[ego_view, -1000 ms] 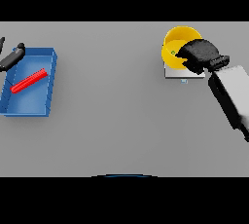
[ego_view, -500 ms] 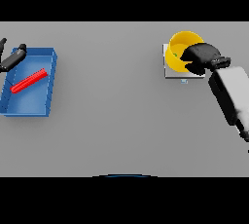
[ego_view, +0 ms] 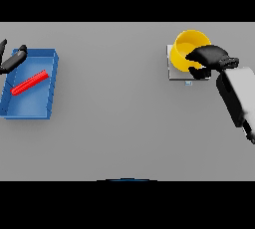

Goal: Pick up the red beaker and tilt it to pour out 1 green nut into yellow bowl. Pick up the yellow bowl and place it on the metallic measuring scale.

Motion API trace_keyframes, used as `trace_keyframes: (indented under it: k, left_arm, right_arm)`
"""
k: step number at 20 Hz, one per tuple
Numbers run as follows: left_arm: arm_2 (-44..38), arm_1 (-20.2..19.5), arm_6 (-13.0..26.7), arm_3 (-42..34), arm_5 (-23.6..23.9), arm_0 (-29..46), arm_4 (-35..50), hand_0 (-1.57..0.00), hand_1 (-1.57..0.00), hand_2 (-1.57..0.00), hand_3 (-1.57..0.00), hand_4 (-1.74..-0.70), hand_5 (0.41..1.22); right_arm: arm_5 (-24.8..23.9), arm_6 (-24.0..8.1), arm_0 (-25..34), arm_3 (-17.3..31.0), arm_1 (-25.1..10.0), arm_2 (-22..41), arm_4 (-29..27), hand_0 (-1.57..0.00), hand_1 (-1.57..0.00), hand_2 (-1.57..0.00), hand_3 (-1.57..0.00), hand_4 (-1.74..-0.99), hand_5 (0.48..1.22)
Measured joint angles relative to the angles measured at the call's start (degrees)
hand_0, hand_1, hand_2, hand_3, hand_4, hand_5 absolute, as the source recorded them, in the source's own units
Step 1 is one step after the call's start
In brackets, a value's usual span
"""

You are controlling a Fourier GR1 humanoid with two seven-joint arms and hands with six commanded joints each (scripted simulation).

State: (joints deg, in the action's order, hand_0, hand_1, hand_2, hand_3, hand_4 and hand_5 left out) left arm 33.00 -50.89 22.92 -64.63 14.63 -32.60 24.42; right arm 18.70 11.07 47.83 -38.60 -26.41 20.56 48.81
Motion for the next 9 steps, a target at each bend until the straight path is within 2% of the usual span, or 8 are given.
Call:
trace_keyframes:
  k: [4, 9]
  left_arm:
    - [0.17, 0.19, 0.00, 0.02, 0.04, 0.03, -0.11, 0.00, 0.00, 0.00, 0.00, -0.72, 0.700]
    - [-0.12, -0.16, 0.51, -0.80, -0.12, -0.64, 0.26, 0.00, 0.00, 0.00, 0.00, -0.72, 0.693]
  right_arm:
    - [0.14, 1.12, 0.44, -0.63, -0.51, 1.18, 1.06, -0.12, -0.19, -0.31, -0.41, -1.456, 0.827]
    - [1.94, -0.53, 0.29, 0.04, -0.39, 0.95, 0.73, -0.04, -0.06, -0.10, -0.27, -1.410, 0.759]
